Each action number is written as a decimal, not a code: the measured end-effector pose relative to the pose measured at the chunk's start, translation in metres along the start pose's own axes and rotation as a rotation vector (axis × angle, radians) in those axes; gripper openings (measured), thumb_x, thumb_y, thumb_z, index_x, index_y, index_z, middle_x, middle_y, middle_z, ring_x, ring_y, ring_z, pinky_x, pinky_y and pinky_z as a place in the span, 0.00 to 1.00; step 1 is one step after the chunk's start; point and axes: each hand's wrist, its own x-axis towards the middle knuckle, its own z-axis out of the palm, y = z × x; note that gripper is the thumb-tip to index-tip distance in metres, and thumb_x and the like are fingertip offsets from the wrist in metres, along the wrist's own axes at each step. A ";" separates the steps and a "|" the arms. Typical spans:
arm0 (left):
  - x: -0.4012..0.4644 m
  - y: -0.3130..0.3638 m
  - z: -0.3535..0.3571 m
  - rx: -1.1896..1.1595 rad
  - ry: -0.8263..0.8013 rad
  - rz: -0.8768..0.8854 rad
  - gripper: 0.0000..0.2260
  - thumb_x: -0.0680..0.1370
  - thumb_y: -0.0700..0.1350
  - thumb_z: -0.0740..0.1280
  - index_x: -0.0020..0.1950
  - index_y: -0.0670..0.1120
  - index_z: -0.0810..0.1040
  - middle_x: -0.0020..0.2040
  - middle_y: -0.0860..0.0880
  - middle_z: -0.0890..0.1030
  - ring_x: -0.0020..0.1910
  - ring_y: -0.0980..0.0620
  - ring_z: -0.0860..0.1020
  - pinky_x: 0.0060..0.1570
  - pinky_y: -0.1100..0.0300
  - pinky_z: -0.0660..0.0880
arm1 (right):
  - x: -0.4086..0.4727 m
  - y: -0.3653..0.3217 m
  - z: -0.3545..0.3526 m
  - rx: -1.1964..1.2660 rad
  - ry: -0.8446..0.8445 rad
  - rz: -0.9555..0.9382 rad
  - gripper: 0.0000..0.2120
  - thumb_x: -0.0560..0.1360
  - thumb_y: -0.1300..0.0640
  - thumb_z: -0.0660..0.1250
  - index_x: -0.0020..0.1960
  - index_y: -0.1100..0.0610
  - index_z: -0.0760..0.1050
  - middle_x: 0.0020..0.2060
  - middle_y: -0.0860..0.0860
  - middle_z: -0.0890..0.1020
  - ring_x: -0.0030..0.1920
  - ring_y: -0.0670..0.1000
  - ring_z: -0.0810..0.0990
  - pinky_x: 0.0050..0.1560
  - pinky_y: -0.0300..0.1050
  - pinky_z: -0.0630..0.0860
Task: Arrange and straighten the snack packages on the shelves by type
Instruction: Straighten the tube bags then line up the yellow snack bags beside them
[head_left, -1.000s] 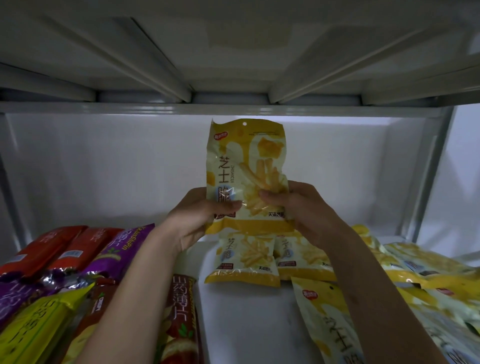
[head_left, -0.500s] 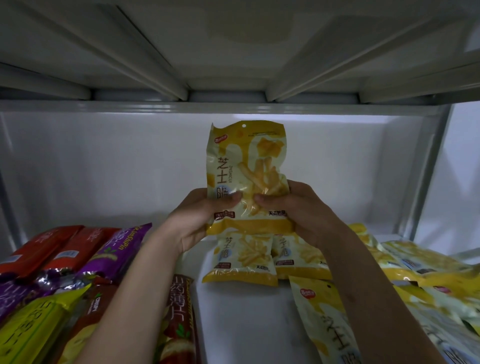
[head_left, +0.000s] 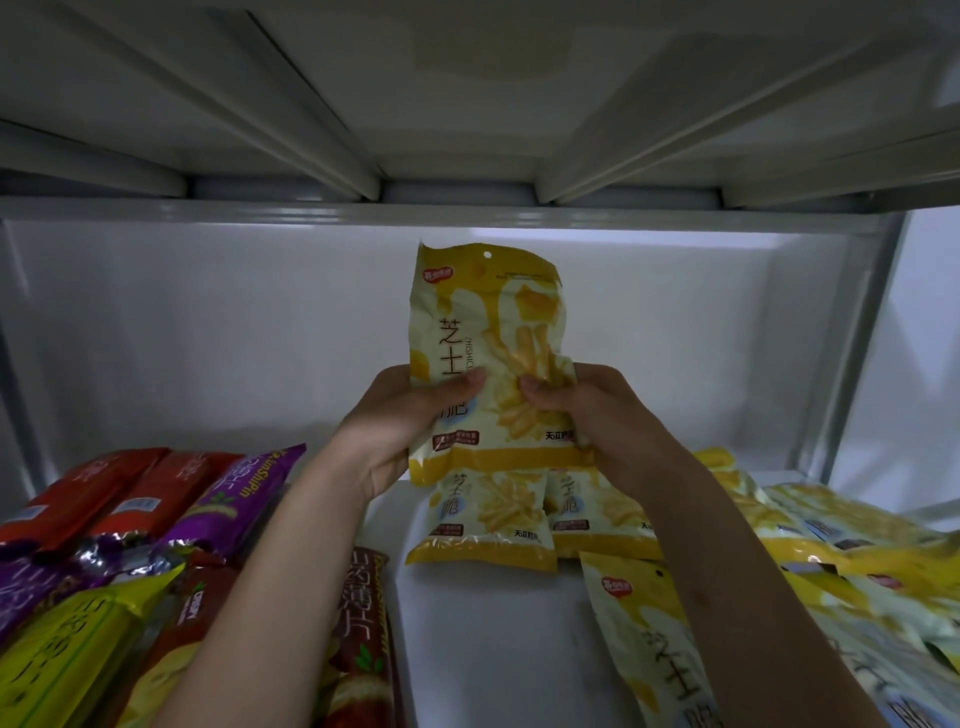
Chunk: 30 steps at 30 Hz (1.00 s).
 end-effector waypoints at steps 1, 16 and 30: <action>0.001 0.000 -0.001 -0.007 0.011 0.006 0.20 0.73 0.45 0.76 0.62 0.38 0.83 0.55 0.39 0.87 0.54 0.39 0.87 0.54 0.44 0.84 | 0.000 0.000 0.000 -0.007 -0.009 -0.002 0.11 0.78 0.54 0.75 0.57 0.59 0.86 0.51 0.56 0.89 0.53 0.57 0.88 0.63 0.61 0.81; 0.003 0.000 0.003 -0.090 0.017 0.027 0.17 0.75 0.42 0.74 0.62 0.35 0.82 0.56 0.37 0.86 0.56 0.39 0.86 0.60 0.42 0.82 | -0.002 -0.003 -0.002 0.088 0.013 -0.043 0.15 0.75 0.56 0.77 0.58 0.62 0.84 0.49 0.58 0.89 0.51 0.59 0.89 0.56 0.56 0.84; 0.002 0.000 0.003 -0.014 -0.009 0.093 0.19 0.71 0.42 0.76 0.61 0.38 0.84 0.56 0.39 0.87 0.56 0.39 0.86 0.59 0.45 0.81 | 0.003 -0.002 -0.003 0.120 0.056 -0.098 0.11 0.78 0.57 0.74 0.58 0.62 0.85 0.52 0.58 0.88 0.54 0.59 0.88 0.61 0.61 0.82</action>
